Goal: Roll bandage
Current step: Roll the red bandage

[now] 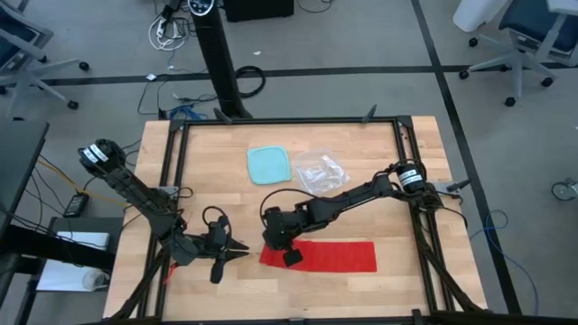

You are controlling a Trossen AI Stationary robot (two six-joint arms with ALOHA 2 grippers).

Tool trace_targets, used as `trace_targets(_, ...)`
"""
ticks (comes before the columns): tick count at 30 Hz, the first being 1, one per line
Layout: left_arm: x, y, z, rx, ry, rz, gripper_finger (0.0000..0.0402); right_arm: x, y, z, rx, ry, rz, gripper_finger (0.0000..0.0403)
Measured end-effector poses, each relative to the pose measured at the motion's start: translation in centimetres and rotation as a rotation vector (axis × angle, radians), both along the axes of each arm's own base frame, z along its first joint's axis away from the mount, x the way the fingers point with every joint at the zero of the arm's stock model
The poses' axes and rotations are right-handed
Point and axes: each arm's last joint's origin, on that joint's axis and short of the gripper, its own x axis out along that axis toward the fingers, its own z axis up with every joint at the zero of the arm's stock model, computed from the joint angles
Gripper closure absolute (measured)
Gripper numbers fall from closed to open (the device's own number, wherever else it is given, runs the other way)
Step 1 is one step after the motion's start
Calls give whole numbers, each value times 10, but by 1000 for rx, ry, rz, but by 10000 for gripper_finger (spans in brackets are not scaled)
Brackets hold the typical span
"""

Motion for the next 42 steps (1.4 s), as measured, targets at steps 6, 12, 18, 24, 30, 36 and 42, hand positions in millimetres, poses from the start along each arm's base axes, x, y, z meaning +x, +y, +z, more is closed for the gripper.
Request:
trace_targets(6,0,0,0,-5,2,2,330,-6,-7,-11,1,57,-11,353)
trace_targets(12,0,0,-1,-4,7,3,330,-15,-8,-22,20,132,-27,353)
trace_targets(18,0,0,-1,3,9,2,330,-25,-5,-33,-1,239,-27,353)
trace_targets(24,2,-1,2,6,38,-13,330,-32,-6,-31,7,312,-64,353)
trace_targets(30,17,-4,12,73,161,-40,330,-40,-7,-5,28,300,-98,353)
trace_targets(36,31,-11,2,134,238,-84,330,-43,1,2,59,300,-97,353)
trace_targets(42,47,-18,-17,199,324,-151,330,-52,10,-1,68,379,-108,353)
